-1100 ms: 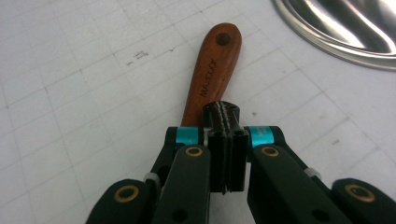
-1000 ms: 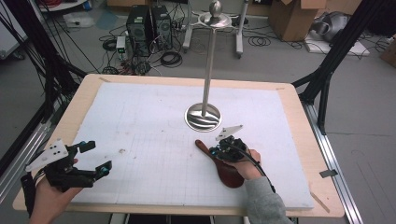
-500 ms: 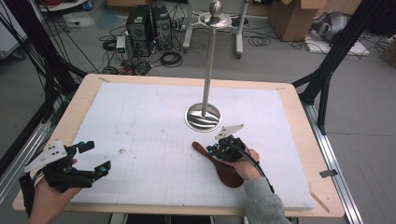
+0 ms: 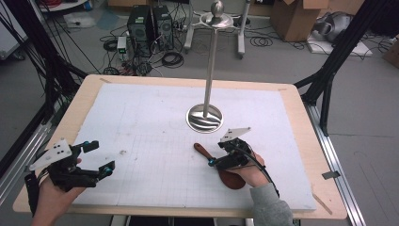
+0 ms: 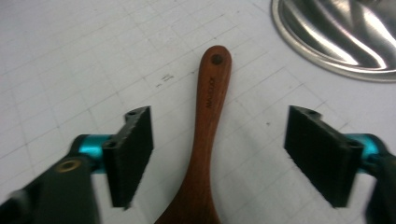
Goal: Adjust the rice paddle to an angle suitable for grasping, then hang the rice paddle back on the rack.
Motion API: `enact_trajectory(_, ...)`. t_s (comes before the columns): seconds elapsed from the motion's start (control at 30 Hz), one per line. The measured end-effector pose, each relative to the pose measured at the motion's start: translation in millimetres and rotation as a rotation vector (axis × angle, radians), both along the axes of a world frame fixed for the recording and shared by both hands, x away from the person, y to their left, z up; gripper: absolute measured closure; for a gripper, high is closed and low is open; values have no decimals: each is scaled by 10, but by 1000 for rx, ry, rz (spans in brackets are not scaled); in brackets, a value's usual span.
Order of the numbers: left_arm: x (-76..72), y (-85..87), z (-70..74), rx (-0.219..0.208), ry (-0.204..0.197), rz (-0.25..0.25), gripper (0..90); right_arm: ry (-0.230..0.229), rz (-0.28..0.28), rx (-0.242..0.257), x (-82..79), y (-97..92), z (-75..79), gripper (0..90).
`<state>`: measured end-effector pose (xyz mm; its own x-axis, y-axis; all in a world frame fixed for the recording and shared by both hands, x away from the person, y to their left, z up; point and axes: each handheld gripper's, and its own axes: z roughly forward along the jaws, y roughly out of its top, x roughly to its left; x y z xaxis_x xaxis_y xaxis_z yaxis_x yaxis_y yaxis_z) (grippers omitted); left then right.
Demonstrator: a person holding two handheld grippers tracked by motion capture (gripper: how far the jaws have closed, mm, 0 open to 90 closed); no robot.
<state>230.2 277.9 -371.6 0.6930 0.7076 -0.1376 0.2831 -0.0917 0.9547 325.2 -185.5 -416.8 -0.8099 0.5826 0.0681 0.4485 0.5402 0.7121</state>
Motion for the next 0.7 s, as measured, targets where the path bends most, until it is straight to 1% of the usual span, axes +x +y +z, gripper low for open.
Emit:
enact_trajectory(0.07, 17, -11, 0, -2, 3, -2, 22, 10, -5, -5, -2, -3, -5, 147)
enact_trajectory(0.13, 36, -30, 2, -3, 1, -7, 22, 25, -3, -6, -1, -13, -9, 138)
enact_trajectory(0.23, 60, -69, 15, -3, 0, -19, 22, 31, -9, -12, -6, -23, -8, 114)
enact_trajectory(0.3, 81, -96, 13, -1, -2, -24, 22, 33, -5, -17, -8, -34, -5, 113)
enact_trajectory(0.4, 95, -116, -2, 0, 6, -28, 22, 42, 2, -23, -10, -35, -4, 114)
enact_trajectory(0.6, 87, -107, -2, 2, 6, -26, 22, 59, 9, -36, 10, -22, -24, 128)
enact_trajectory(0.7, 73, -103, 5, 3, 3, -25, 22, 68, 9, -63, 10, -6, -24, 129)
